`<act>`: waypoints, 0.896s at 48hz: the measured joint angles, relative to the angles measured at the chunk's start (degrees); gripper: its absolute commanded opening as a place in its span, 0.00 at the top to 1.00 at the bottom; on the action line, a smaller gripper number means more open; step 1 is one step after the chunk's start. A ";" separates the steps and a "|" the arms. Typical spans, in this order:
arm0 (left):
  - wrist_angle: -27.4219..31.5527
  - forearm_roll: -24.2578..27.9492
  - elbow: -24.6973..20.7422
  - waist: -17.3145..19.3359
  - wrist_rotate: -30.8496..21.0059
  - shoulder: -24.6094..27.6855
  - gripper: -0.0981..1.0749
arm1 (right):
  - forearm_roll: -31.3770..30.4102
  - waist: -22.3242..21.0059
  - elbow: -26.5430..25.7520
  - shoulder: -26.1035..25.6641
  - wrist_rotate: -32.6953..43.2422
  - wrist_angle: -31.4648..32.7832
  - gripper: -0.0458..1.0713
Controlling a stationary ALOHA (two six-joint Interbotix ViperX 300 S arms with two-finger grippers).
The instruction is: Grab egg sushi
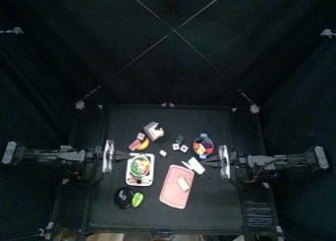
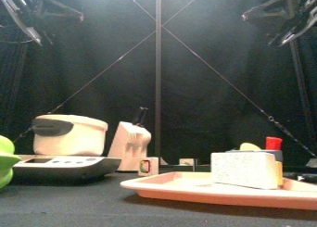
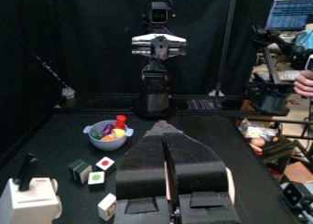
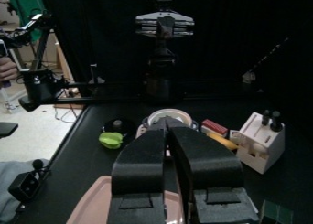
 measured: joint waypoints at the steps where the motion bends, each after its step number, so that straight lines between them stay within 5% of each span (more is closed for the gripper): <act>1: 0.09 0.09 0.00 0.00 0.00 0.09 0.97 | 0.00 0.00 0.00 0.00 0.00 0.00 0.97; 12: -0.18 0.09 1.32 -0.09 0.09 1.14 0.94 | -3.60 0.18 -2.81 8.00 1.85 2.29 0.95; 26: -0.09 0.00 -0.62 -0.18 0.09 5.98 0.90 | -0.62 0.79 -9.93 17.31 12.30 11.34 0.95; 43: -0.09 0.00 -4.31 -0.18 0.09 16.35 0.70 | 0.70 3.43 -10.63 17.93 32.08 23.55 0.84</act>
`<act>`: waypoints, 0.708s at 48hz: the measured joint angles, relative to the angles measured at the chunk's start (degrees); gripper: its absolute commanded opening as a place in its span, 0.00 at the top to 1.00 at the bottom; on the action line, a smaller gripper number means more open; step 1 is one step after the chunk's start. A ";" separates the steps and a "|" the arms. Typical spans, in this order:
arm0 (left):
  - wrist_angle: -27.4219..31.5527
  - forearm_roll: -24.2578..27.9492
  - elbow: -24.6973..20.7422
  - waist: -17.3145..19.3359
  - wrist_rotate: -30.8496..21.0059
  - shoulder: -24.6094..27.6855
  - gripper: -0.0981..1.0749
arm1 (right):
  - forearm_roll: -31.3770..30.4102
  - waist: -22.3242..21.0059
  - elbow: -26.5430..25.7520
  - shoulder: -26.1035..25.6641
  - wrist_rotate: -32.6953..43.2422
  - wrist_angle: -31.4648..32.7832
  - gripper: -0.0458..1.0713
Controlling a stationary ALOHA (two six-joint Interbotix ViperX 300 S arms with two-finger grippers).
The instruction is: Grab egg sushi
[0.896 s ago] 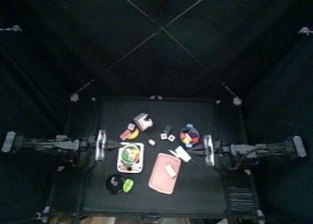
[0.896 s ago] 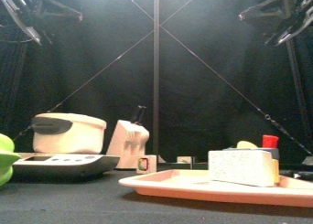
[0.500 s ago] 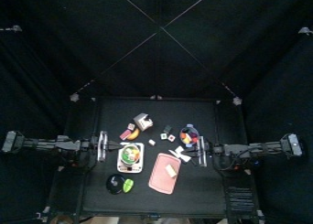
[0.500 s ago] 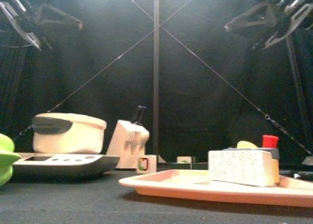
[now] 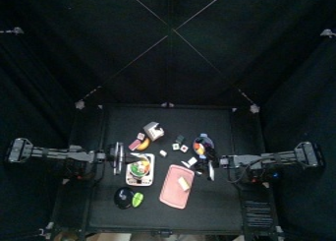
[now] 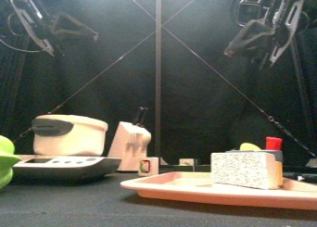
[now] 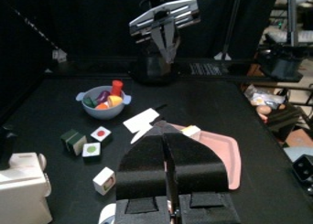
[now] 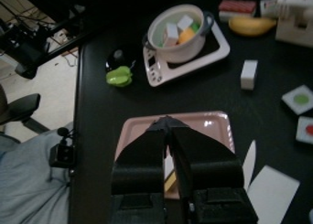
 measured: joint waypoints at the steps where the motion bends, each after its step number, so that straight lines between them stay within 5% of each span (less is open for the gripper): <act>1: 0.00 0.00 -0.18 -0.09 0.00 0.35 0.70 | 0.00 0.09 -0.09 0.00 0.97 0.62 0.83; 24: -0.09 -4.92 -1.49 2.37 -0.09 3.78 0.67 | -10.37 0.53 -5.36 0.35 20.13 23.55 0.74; 34: -0.09 -6.50 -0.62 2.11 -0.09 3.78 0.67 | -20.13 5.36 -5.98 1.32 30.94 28.92 0.74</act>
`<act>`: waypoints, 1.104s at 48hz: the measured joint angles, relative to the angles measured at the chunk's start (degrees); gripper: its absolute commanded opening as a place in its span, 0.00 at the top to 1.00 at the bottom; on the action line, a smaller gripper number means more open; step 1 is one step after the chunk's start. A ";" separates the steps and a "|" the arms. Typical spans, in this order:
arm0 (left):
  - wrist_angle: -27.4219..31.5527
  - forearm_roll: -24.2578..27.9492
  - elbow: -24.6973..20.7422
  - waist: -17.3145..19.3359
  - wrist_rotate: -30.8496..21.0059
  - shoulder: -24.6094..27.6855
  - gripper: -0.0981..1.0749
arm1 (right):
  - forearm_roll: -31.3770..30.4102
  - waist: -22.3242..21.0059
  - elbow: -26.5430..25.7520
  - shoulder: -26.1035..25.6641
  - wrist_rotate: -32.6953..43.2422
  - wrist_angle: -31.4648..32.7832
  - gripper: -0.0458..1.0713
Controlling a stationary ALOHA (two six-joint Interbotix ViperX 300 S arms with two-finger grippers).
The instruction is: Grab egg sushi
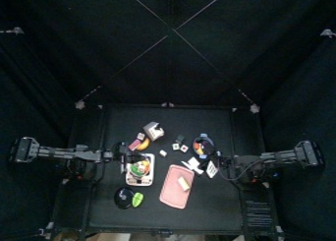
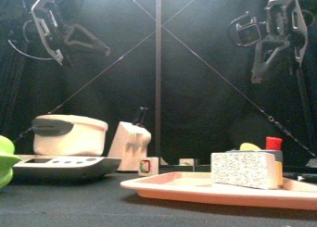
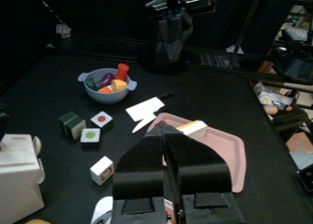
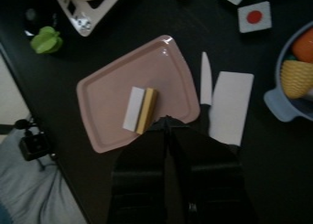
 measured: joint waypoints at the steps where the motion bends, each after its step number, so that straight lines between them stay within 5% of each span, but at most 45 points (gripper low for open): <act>1: -0.09 -0.09 0.09 -0.09 0.00 0.00 0.67 | -1.05 0.70 0.00 0.35 1.49 0.09 0.74; 16: 0.00 -0.35 0.35 -1.05 0.00 0.00 0.66 | -14.85 8.61 -1.23 8.26 16.44 1.76 0.73; 23: 0.00 -0.35 0.53 -1.14 0.00 0.00 0.66 | -19.07 10.99 -2.46 11.95 21.27 1.85 0.63; 35: -0.09 -0.35 0.62 -1.32 0.00 0.00 0.66 | -20.04 11.69 -4.57 19.16 24.52 1.14 0.39; 53: 0.00 -0.35 1.14 -1.32 0.00 0.00 0.66 | -19.78 11.87 -8.17 28.21 23.99 -6.33 0.37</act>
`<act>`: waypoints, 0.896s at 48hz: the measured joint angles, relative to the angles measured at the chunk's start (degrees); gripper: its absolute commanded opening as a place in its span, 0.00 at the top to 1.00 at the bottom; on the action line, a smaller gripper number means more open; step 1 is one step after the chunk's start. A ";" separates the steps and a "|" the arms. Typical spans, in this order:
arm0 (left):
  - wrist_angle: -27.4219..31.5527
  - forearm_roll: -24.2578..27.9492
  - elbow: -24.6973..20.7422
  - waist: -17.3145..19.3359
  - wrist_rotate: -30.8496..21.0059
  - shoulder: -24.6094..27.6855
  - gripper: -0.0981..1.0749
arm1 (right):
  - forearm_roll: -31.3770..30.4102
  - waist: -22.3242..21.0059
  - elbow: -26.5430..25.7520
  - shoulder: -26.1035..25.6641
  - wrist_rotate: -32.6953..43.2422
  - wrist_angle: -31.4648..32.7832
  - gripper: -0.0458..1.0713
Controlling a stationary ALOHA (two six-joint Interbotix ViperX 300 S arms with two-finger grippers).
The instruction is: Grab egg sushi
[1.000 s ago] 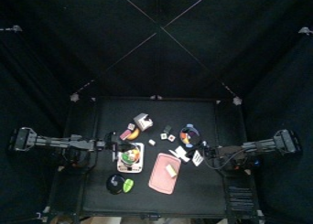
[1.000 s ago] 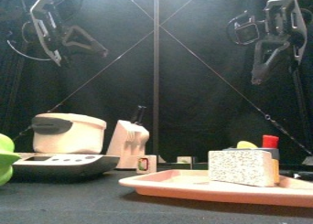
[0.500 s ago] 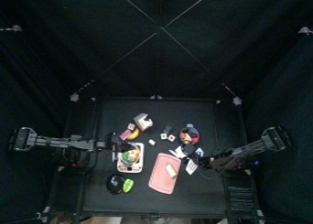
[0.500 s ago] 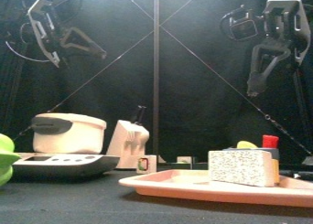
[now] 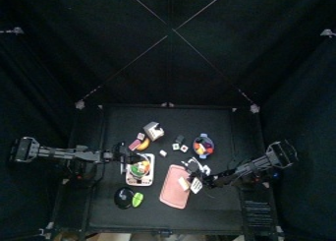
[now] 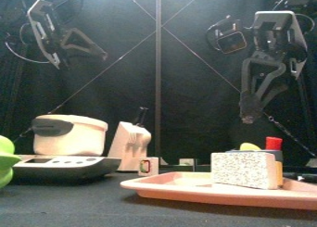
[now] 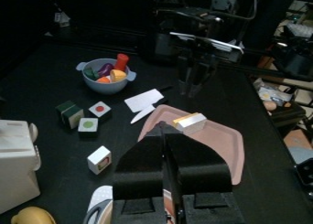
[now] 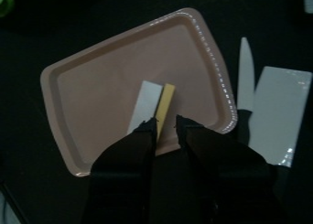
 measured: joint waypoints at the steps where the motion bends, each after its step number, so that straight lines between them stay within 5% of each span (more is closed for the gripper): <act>1: -0.09 0.00 0.00 0.09 0.00 0.00 0.66 | 0.00 0.00 -0.18 0.44 0.00 -0.70 0.37; 23: -0.09 0.00 0.09 0.00 0.00 0.00 0.66 | 3.08 0.44 -3.52 8.26 0.18 -1.05 0.14; 43: -0.09 -0.09 0.44 0.00 0.00 0.00 0.66 | 6.77 0.70 -3.87 10.28 0.18 0.18 0.14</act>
